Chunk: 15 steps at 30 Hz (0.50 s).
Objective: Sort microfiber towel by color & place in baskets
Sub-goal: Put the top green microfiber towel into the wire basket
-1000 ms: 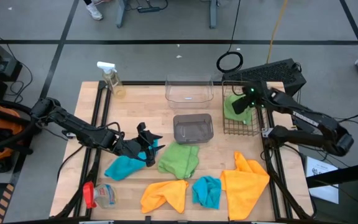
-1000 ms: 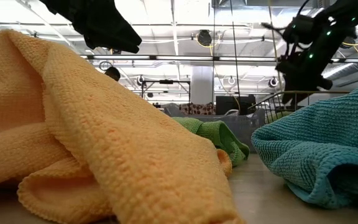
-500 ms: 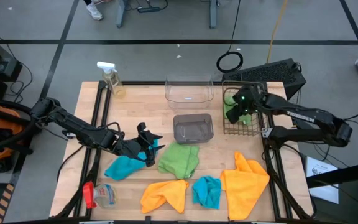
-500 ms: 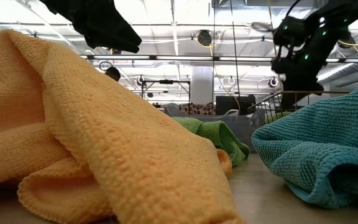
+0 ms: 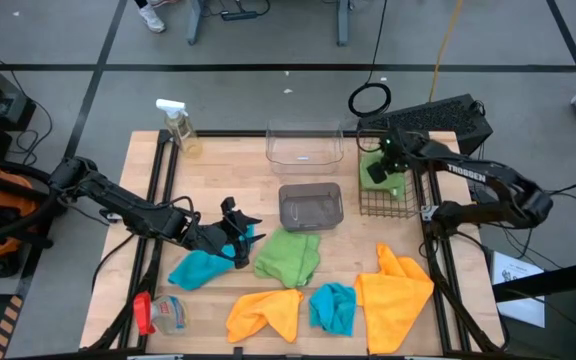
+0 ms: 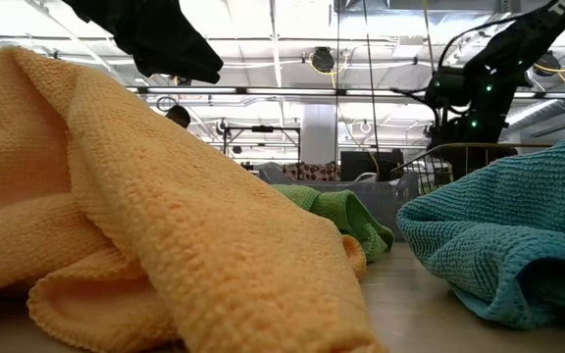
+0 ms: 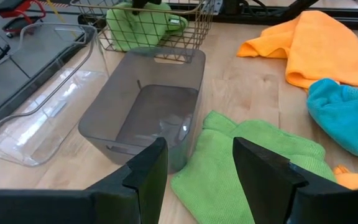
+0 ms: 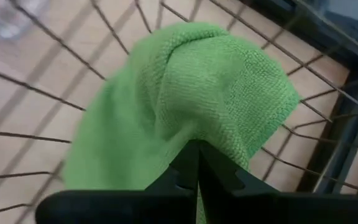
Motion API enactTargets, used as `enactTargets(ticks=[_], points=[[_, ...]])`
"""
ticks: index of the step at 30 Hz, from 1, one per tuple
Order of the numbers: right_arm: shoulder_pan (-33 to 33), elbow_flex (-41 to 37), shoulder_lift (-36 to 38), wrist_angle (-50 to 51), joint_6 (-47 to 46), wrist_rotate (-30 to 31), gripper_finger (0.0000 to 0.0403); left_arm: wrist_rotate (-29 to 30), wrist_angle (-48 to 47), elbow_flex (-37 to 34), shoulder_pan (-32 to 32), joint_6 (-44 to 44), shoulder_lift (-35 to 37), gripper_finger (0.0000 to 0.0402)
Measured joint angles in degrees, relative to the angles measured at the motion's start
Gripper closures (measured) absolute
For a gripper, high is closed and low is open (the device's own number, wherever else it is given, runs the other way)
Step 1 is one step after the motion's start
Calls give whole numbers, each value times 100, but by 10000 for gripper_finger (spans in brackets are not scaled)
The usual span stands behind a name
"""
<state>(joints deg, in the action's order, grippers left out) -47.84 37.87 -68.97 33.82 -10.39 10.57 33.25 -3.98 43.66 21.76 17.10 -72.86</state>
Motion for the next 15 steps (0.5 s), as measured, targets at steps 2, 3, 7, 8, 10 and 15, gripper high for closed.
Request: enactTargets(ticks=[2,3,7,8,10,15], points=[[-92,-1,-182,-2,63,0,402,-2,1,0,0,-2,0,212],[-112,-1,-290,-15,78,0,402,-2,1,0,0,-2,0,212],[-165,0,-760,-201,146,0,402,-4,1,1,0,-96,0,212],[-165,0,-879,-265,160,12,402,-4,1,2,0,-96,0,212],[-165,-1,-1082,-376,166,26,403,-6,1,2,0,-96,0,212],[-141,5,-1433,-576,170,193,403,-8,1,0,0,-96,0,212]])
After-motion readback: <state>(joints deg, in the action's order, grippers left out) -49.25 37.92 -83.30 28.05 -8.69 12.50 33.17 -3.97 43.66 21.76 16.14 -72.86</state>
